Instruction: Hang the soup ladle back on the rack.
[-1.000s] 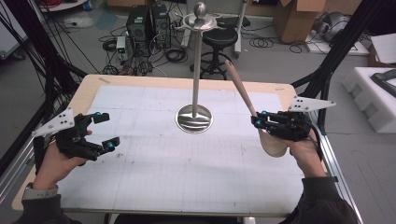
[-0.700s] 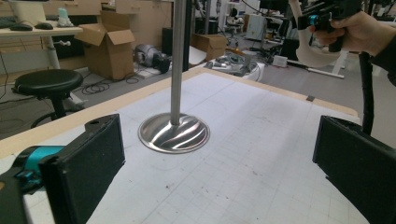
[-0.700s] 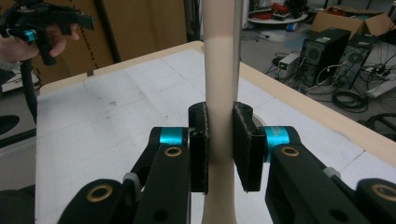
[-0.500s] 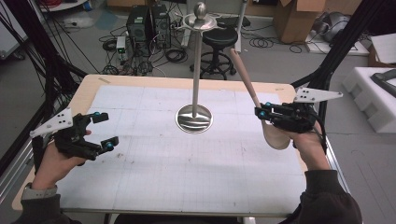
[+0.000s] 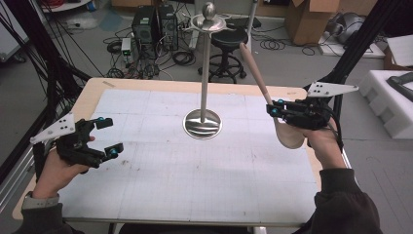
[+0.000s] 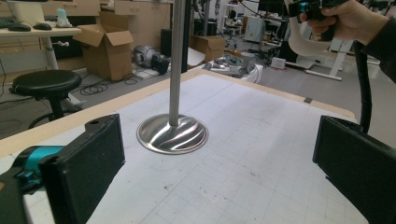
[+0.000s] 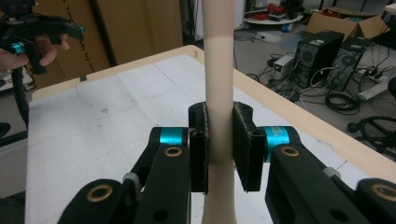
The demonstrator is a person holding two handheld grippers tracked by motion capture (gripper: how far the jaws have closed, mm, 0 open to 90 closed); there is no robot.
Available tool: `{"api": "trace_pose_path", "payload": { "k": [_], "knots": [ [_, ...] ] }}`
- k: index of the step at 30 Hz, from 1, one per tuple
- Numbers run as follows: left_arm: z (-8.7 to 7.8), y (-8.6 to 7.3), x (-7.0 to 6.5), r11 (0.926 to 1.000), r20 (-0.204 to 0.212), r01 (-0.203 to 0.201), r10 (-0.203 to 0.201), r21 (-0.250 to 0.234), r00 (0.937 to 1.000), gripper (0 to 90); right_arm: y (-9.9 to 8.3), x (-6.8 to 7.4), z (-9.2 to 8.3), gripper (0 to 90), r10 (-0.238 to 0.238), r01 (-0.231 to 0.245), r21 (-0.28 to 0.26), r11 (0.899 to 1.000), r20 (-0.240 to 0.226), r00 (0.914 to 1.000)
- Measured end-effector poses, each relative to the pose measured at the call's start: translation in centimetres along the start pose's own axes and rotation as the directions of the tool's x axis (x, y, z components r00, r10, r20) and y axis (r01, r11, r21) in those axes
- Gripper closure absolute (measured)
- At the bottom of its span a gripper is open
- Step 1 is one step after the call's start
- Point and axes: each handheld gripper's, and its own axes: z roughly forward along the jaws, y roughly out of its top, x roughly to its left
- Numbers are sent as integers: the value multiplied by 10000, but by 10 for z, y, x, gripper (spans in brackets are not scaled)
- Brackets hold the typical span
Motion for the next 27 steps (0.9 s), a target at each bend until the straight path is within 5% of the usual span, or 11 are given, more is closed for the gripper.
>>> {"api": "trace_pose_path", "payload": {
  "k": [27],
  "knots": [
    [-5,0,-3,9998,90,94,-92,-151,9999,25,27,-11,20,783,-93,98,-252,9996,196,9998]
  ]
}}
